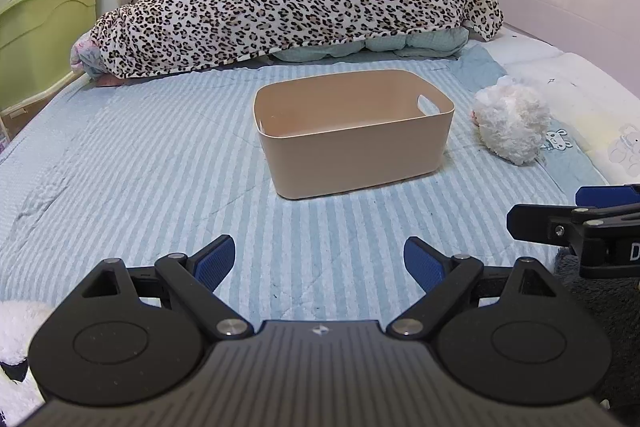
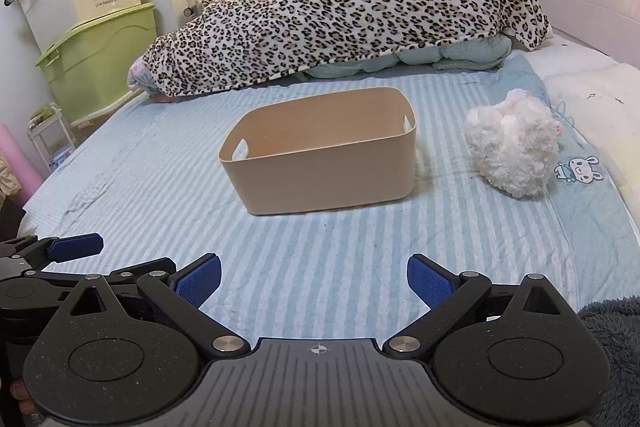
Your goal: Organize objects
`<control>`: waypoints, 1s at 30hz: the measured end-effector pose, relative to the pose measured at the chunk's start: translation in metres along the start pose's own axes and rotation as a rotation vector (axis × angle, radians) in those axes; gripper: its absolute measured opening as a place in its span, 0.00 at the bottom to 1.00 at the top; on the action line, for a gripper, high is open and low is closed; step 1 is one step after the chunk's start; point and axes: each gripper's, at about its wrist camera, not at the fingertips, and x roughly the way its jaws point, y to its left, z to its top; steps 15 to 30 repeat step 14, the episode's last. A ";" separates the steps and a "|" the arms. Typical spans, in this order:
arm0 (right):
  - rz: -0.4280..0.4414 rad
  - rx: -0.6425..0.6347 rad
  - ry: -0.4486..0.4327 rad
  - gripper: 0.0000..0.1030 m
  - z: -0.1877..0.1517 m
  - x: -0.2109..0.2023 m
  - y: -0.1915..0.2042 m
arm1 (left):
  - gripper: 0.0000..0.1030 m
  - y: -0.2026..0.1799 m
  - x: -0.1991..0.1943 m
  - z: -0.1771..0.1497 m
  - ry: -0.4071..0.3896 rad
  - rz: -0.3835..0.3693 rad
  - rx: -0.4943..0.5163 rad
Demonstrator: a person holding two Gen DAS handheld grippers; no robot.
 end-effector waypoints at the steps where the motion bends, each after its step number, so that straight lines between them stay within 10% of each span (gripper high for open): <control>1: 0.000 0.000 0.001 0.98 0.000 0.000 0.000 | 0.89 0.000 0.000 0.000 0.000 0.000 -0.001; 30: 0.002 -0.001 0.009 0.98 -0.001 0.004 -0.002 | 0.90 -0.001 -0.002 0.004 -0.005 -0.009 -0.011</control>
